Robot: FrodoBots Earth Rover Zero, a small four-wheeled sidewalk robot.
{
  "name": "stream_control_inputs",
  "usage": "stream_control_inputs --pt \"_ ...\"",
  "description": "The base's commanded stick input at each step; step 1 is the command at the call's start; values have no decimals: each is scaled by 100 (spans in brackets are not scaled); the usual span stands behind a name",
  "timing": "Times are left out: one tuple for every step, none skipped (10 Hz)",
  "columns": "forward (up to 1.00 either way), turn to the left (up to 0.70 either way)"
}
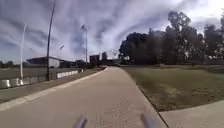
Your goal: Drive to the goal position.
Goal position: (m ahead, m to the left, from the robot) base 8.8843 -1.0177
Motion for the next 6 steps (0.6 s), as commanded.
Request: stream_control_inputs --pt "0 -15" --pt "0 -4" --pt "0 0" --pt "0 0" --pt "0 -50" --pt "0 -50"
